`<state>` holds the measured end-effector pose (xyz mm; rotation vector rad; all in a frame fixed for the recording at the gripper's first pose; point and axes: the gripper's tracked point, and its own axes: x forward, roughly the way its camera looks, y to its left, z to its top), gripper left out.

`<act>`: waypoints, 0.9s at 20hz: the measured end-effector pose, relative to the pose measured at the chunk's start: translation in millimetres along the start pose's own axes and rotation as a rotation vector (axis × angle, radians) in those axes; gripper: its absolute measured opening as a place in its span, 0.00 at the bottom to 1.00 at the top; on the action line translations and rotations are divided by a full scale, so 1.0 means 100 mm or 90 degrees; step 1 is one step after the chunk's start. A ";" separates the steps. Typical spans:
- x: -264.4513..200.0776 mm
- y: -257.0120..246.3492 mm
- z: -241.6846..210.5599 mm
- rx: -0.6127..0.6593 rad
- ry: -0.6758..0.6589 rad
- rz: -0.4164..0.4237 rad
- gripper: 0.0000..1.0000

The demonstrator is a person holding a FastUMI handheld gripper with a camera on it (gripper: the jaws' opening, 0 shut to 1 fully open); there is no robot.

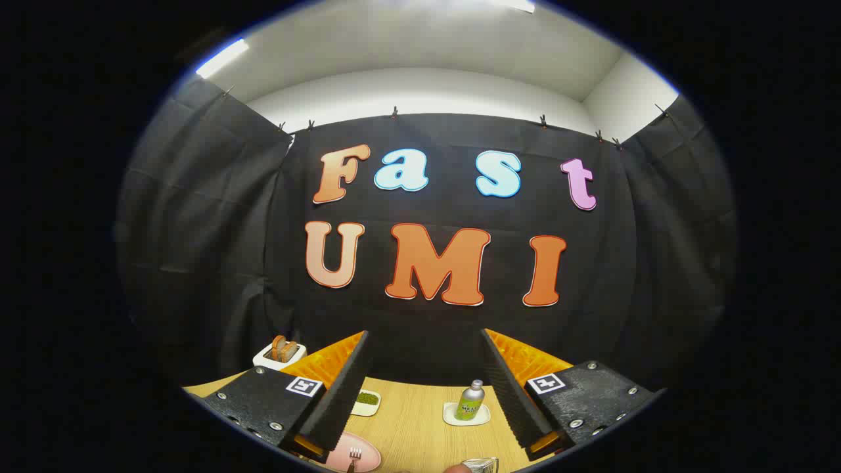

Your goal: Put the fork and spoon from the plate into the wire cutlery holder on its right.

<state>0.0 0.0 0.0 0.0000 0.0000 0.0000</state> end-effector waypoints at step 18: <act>-0.07 0.10 -0.01 0.002 -0.002 0.038 0.97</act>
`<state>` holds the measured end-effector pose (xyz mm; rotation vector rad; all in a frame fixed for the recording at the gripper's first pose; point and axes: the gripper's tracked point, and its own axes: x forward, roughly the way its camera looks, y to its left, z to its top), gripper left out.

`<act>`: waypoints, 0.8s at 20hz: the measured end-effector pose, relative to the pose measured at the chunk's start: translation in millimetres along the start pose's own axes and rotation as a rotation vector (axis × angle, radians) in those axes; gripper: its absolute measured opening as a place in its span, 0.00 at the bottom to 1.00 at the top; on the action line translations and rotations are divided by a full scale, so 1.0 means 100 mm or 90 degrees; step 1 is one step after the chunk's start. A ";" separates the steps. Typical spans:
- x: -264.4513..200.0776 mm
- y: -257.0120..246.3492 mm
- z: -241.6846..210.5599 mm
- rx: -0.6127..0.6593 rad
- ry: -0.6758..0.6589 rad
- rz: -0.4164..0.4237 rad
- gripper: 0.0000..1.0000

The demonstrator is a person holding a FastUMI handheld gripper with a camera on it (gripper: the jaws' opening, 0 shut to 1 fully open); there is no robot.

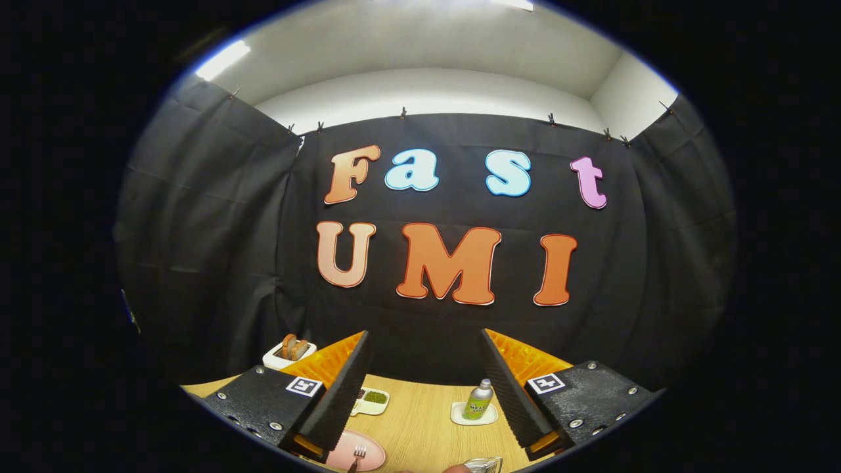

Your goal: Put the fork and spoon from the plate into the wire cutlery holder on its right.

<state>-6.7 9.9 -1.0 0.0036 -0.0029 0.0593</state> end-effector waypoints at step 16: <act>-0.01 0.13 -0.17 -0.010 0.024 0.026 0.97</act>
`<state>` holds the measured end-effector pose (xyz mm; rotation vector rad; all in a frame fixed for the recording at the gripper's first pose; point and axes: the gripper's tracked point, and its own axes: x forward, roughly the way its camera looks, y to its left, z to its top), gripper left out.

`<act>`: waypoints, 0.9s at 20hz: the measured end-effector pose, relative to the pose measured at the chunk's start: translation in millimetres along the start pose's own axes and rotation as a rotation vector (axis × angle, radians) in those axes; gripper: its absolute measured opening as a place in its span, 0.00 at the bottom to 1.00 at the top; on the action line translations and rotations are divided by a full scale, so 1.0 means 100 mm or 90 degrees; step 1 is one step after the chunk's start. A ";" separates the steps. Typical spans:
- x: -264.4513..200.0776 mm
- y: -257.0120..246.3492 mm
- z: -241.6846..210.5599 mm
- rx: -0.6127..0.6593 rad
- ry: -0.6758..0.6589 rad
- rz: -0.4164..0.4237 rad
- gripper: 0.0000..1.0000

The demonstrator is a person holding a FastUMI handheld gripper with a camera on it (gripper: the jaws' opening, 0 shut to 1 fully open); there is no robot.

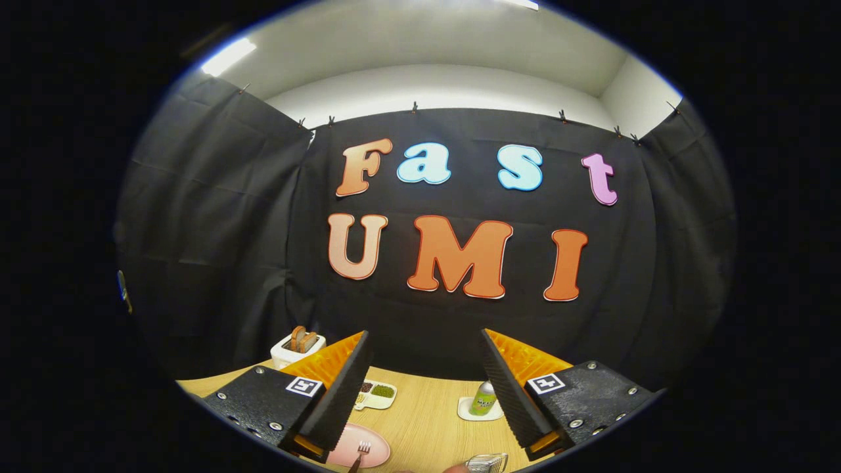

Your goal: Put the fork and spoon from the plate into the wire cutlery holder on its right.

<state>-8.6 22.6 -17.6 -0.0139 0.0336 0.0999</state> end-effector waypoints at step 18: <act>0.12 0.87 -1.69 0.033 0.320 0.096 0.97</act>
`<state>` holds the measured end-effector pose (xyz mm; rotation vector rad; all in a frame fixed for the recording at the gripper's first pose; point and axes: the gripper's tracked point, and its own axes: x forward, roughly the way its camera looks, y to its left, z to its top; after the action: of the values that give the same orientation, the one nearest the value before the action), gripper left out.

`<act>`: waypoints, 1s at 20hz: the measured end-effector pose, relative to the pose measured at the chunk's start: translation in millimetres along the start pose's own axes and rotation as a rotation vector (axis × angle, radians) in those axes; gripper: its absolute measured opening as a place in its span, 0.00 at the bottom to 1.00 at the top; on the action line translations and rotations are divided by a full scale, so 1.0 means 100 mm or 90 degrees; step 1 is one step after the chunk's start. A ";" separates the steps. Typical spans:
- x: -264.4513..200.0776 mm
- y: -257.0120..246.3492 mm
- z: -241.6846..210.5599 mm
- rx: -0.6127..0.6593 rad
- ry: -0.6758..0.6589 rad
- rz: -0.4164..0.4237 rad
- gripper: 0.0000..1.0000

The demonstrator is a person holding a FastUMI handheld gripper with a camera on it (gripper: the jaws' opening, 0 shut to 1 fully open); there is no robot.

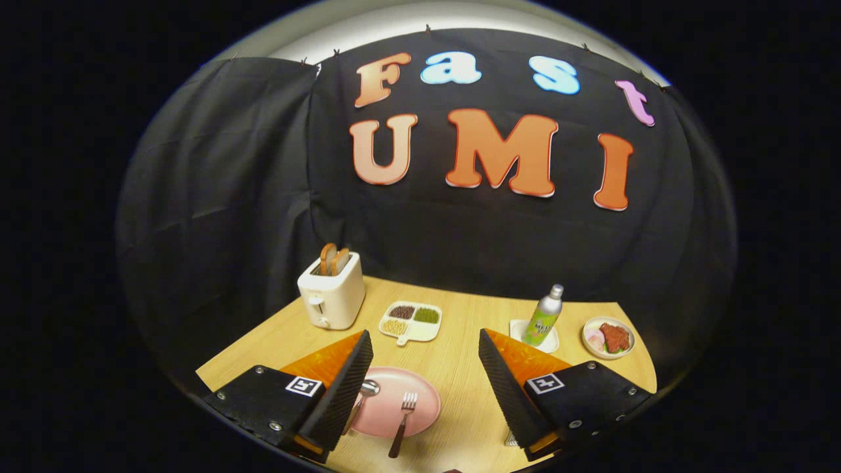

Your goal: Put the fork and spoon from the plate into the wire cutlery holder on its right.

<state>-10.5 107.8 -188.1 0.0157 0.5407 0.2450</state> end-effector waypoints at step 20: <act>0.58 0.21 -1.85 -0.100 0.491 0.051 0.88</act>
<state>-61.2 132.5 -374.6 -0.2184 1.2883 0.3717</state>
